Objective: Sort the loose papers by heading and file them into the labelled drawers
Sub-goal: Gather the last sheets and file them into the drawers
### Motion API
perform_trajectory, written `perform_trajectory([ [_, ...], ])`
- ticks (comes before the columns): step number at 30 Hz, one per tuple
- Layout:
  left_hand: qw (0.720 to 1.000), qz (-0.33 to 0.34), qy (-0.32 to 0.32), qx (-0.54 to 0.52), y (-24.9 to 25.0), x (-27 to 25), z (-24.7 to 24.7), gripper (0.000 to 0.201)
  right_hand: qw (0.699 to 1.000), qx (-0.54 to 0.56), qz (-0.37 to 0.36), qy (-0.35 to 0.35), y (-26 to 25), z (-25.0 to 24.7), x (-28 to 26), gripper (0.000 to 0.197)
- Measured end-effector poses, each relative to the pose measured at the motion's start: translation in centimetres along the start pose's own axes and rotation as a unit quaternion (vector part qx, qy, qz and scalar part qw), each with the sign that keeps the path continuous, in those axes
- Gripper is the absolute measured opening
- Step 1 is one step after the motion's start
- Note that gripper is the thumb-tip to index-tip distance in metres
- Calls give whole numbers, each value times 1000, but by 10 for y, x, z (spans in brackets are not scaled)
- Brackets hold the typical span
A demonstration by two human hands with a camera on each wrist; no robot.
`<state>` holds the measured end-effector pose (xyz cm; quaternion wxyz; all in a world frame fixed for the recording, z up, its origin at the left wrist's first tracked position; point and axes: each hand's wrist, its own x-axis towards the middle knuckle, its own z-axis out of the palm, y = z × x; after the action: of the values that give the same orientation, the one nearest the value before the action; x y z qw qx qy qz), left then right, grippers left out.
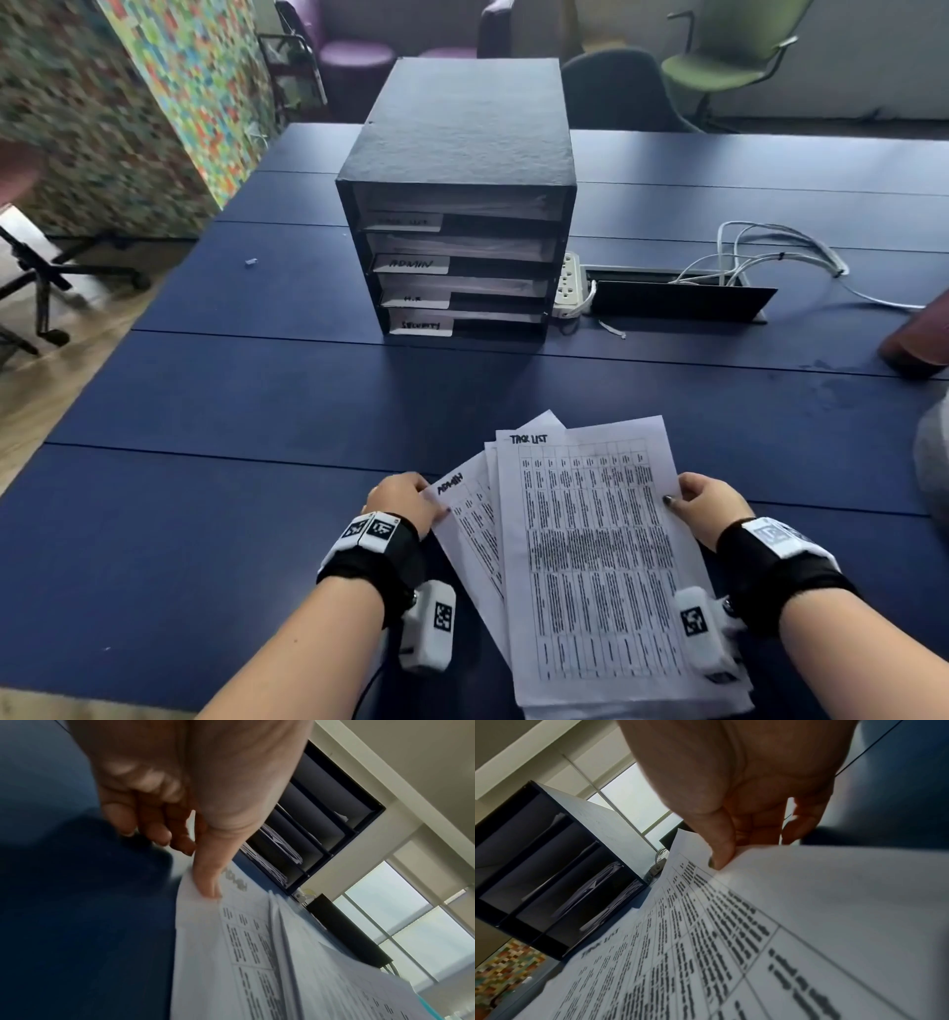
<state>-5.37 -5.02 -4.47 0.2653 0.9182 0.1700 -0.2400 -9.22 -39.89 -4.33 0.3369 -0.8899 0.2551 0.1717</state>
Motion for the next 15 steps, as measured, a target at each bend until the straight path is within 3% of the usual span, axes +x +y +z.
perform_trajectory([
  [5, 983, 40, 99, -148, -8, 6, -23, 4, 1000, 6, 2, 8, -3, 7, -1, 5],
  [7, 974, 51, 114, -191, -11, 11, -36, 11, 1000, 9, 4, 12, -4, 8, -2, 3],
  [11, 977, 73, 114, -165, -18, 28, -48, 25, 1000, 25, 11, 15, -6, 10, -4, 7],
  [15, 984, 72, 87, -138, -18, 36, -53, 20, 996, 82, 11, 13, -16, 14, -7, 16],
])
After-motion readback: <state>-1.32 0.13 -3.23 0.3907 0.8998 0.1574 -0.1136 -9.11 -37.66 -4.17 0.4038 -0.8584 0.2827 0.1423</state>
